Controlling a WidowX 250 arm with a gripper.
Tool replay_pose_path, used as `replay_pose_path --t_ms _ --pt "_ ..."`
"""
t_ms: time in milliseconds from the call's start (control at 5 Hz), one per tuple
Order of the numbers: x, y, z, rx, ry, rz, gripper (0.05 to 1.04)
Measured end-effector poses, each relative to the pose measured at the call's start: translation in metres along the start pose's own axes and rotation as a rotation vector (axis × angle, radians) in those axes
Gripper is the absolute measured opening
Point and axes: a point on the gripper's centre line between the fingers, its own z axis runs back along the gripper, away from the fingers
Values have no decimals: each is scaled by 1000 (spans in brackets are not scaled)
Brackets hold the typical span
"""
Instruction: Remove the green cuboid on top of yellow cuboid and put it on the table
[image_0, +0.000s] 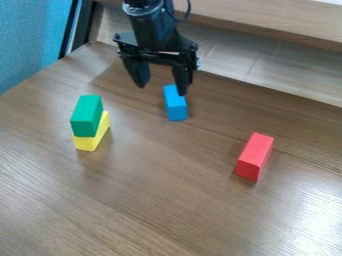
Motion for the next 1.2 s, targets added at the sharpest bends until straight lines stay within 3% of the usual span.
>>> replay_pose_path --t_ms 400,600,800,1200 --pt "-7 53 24 63 -1 170 1000" --pt "-12 77 27 82 -2 246 1000" --pt "-15 96 24 92 -21 312 1000" --pt "-24 118 -7 108 56 388 1000"
